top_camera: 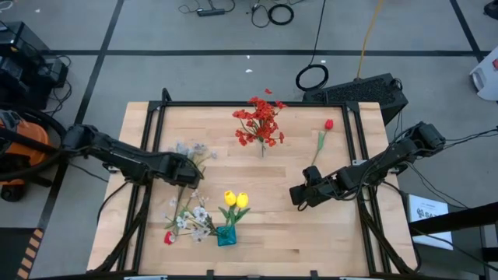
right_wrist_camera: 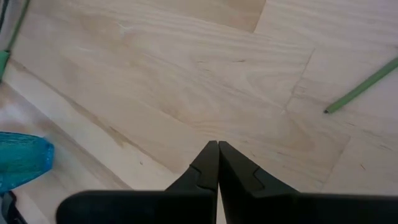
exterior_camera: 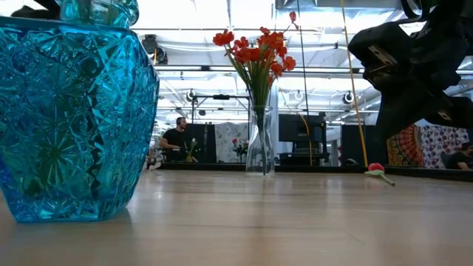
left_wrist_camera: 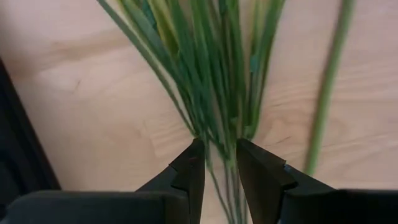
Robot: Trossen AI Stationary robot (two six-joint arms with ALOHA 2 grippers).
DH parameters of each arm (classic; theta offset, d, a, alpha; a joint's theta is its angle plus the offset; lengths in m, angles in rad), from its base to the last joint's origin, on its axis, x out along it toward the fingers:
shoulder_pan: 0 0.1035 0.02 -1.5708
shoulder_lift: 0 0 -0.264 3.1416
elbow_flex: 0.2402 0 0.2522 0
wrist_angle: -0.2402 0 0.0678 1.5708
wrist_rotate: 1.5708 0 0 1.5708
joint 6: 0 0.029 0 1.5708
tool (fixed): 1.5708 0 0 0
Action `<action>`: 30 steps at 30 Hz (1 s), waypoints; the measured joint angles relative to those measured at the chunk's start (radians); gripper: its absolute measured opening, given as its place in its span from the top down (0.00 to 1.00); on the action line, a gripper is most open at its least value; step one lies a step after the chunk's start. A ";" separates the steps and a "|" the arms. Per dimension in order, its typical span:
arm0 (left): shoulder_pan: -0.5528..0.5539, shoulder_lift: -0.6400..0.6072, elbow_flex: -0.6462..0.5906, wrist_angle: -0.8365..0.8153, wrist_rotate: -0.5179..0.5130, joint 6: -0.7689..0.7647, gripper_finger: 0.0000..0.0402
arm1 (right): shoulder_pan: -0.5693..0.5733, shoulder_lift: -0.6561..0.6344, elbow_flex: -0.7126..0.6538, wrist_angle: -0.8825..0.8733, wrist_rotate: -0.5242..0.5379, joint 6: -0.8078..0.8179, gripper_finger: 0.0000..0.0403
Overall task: Sort flowers into vase by color
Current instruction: Put the white flowers into the blue flower vase
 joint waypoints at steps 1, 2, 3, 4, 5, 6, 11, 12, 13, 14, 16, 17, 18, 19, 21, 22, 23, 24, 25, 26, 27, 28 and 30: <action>0.000 0.015 0.000 0.000 0.007 0.000 0.75 | 0.000 0.000 0.000 0.001 -0.001 0.000 1.00; 0.000 0.029 0.000 0.000 0.013 0.000 0.75 | 0.000 0.000 0.000 0.001 -0.001 0.000 1.00; 0.000 0.044 0.000 0.000 0.019 0.000 0.75 | 0.000 0.000 0.000 0.000 -0.002 0.000 1.00; 0.000 0.059 0.000 0.002 0.029 0.000 0.75 | 0.000 0.000 0.000 0.001 -0.002 0.000 1.00; 0.000 0.073 0.000 0.007 0.037 0.000 0.75 | 0.000 0.000 0.000 0.001 -0.002 0.000 1.00; 0.000 0.087 0.000 0.019 0.038 0.001 0.75 | 0.000 0.000 0.000 0.001 -0.002 0.000 1.00; -0.002 0.137 0.001 0.098 0.038 0.001 0.75 | 0.000 0.000 0.000 0.001 -0.002 -0.001 1.00; -0.002 0.144 0.002 0.113 0.038 0.001 0.75 | 0.000 0.000 0.000 0.001 -0.002 -0.004 1.00; -0.002 0.152 0.003 0.128 0.038 0.001 0.75 | 0.000 0.000 0.000 0.001 -0.002 -0.009 1.00; -0.002 0.159 0.004 0.134 0.037 0.002 0.75 | 0.000 0.000 0.000 0.001 -0.002 -0.012 1.00; -0.002 0.171 0.005 0.141 0.036 0.008 0.75 | 0.000 0.000 0.000 0.000 -0.002 -0.015 1.00; -0.002 0.178 0.006 0.142 0.036 0.009 0.75 | 0.000 0.000 0.000 0.001 -0.002 -0.015 1.00; -0.002 0.185 0.006 0.142 0.036 0.010 0.75 | 0.000 0.000 0.000 0.000 -0.002 -0.017 1.00; -0.002 0.191 0.006 0.142 0.035 0.012 0.75 | 0.000 0.000 0.000 0.000 -0.002 -0.018 1.00; -0.002 0.199 0.007 0.144 0.035 0.041 0.76 | 0.000 0.000 0.000 -0.001 0.000 -0.019 1.00; -0.002 0.199 0.007 0.144 0.035 0.053 0.78 | 0.000 0.000 0.000 -0.001 0.000 -0.019 1.00; -0.002 0.200 0.007 0.145 0.035 0.056 0.80 | 0.000 0.000 0.000 0.000 0.001 -0.019 1.00; 0.000 0.200 0.007 0.147 0.036 0.057 0.83 | 0.000 0.000 0.000 -0.001 0.001 -0.020 1.00; 0.002 0.198 0.007 0.148 0.037 0.059 0.87 | 0.000 0.000 0.000 -0.001 0.001 -0.022 1.00; 0.005 0.196 0.006 0.144 0.038 0.064 0.92 | 0.000 0.000 0.000 0.000 0.001 -0.024 1.00; 0.008 0.194 0.006 0.138 0.037 0.075 0.95 | 0.000 0.000 0.000 -0.001 0.001 -0.026 1.00; 0.010 0.192 0.006 0.136 0.038 0.085 0.97 | 0.000 0.000 0.000 -0.001 0.001 -0.026 1.00; 0.015 0.183 0.004 0.128 0.042 0.098 0.97 | 0.000 0.000 0.000 -0.001 0.001 -0.027 1.00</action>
